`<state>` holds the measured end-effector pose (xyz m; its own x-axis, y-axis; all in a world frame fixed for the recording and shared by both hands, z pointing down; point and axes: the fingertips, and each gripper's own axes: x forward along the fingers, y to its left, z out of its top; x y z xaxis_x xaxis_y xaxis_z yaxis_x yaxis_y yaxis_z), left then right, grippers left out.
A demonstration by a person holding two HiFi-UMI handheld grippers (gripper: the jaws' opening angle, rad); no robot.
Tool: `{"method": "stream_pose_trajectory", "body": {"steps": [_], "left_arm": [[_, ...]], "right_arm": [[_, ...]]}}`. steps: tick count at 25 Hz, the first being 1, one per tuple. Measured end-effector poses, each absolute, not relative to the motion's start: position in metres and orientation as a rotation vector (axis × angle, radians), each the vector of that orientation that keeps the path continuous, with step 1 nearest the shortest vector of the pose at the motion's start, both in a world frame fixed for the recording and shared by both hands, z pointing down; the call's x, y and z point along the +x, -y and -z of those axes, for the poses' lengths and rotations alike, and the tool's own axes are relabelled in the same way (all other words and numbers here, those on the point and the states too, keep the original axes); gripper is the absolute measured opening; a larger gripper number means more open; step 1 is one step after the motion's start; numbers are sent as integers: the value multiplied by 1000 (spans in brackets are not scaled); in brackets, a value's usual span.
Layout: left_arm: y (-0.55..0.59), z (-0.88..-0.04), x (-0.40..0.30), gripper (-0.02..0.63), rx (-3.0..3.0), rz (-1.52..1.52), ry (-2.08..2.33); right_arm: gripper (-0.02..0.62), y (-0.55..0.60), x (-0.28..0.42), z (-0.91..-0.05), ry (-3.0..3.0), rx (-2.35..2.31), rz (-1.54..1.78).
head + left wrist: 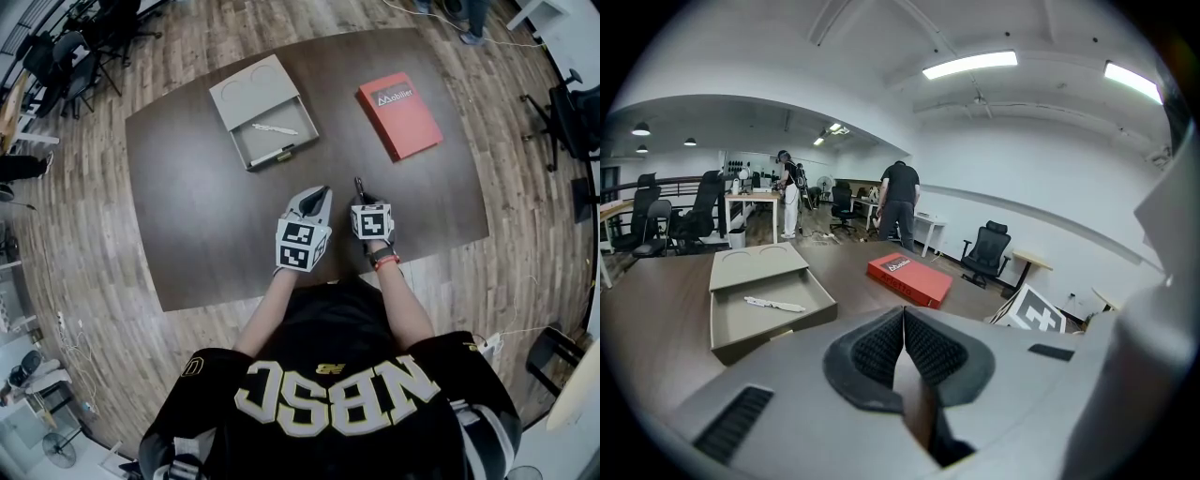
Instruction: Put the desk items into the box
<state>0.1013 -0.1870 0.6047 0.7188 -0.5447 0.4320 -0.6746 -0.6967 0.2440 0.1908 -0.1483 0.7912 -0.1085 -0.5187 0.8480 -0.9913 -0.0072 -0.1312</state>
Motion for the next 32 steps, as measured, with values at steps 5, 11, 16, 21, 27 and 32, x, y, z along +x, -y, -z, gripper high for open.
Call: {"method": "stream_pose_trajectory", "body": {"steps": [5, 11, 16, 21, 27, 32], "left_arm": [[188, -606, 101, 17, 2530, -461, 947], [193, -605, 93, 17, 2521, -438, 969], [200, -607, 80, 17, 2495, -432, 1000], [210, -611, 59, 17, 2461, -419, 1049], [225, -615, 27, 17, 2382, -371, 1150], [235, -621, 0, 17, 2317, -340, 1215]], "right_arm": [[51, 154, 197, -784, 1696, 1568, -1050], [49, 151, 191, -776, 1722, 1422, -1043], [51, 153, 166, -754, 1812, 1222, -929], [51, 156, 136, -735, 1908, 1026, -809], [51, 173, 108, -716, 1972, 808, -667], [51, 199, 89, -705, 1986, 656, -527]]}}
